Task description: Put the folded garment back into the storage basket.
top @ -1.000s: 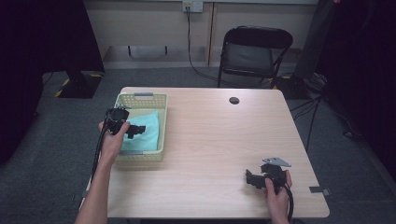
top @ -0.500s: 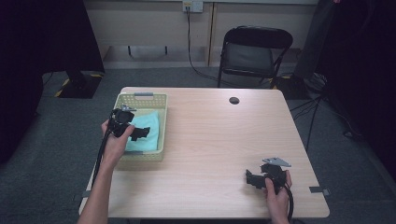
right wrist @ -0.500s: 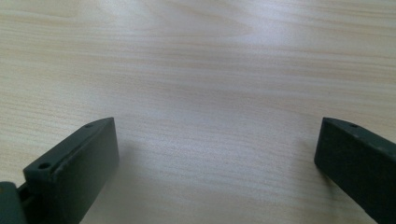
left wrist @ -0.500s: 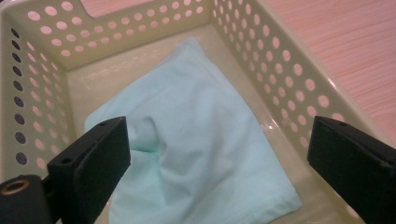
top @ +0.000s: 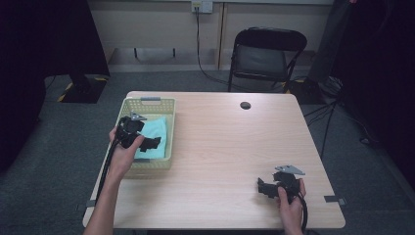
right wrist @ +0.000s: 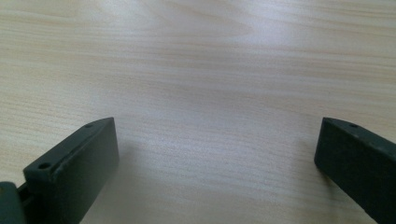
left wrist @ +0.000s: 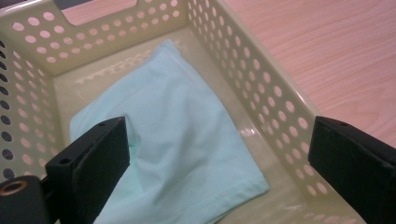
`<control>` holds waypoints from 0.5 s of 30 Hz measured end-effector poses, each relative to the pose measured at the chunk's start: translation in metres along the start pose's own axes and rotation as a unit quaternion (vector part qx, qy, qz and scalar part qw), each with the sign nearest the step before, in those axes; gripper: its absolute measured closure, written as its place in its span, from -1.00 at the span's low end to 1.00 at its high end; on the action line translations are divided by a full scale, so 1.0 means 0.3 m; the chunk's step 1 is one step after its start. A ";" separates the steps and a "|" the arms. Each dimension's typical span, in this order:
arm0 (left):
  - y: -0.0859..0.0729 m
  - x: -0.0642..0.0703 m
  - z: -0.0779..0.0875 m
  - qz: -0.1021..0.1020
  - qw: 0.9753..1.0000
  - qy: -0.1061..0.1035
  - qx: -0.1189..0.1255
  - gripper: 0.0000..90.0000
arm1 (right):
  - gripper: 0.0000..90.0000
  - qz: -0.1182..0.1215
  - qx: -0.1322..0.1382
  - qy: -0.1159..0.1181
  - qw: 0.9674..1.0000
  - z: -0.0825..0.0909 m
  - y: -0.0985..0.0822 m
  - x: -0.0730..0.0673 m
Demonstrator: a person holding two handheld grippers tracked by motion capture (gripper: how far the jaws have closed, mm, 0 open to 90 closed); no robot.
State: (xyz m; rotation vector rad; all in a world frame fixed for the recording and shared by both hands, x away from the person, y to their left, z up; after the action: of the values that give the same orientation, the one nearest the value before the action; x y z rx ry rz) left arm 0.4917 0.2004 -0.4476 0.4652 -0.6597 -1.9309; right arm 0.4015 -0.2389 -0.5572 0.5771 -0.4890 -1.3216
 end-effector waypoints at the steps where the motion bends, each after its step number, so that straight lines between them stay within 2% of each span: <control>1: 0.000 0.006 0.003 0.000 1.000 0.000 0.004 -0.89 | -1.00 0.000 0.000 0.000 1.000 0.000 0.000 0.000; 4: -0.007 0.017 0.013 0.014 1.000 -0.012 0.016 -0.88 | -1.00 0.000 0.000 0.000 1.000 0.000 0.000 0.000; 5: -0.012 0.019 0.015 0.015 1.000 -0.010 0.016 -0.88 | -1.00 0.000 0.000 0.000 1.000 0.000 0.000 0.000; 9: -0.026 0.032 0.029 0.007 1.000 -0.008 0.019 -0.88 | -1.00 0.000 0.000 0.000 1.000 0.000 0.000 0.000; 12: -0.035 0.047 0.048 0.002 1.000 -0.020 0.023 -0.88 | -1.00 0.000 0.000 0.000 1.000 0.000 0.000 0.000; 15: -0.044 0.056 0.069 0.009 0.999 -0.026 0.033 -0.88 | -1.00 0.000 0.000 0.000 1.000 0.000 0.000 0.000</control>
State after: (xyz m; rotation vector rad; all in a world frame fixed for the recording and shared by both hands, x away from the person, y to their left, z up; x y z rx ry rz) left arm 0.4635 0.1950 -0.4403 0.4488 -0.7612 -1.9137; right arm 0.4015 -0.2388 -0.5572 0.5772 -0.4887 -1.3220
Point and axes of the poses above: each handheld gripper's, and its own axes: z roughly backward along the jaws, y roughly out of its top, x roughly to its right, the point moved 8 cm from there along -z, roughly forward along the jaws, and after that the axes turned 5 degrees about -x, right-handed, at the moved point
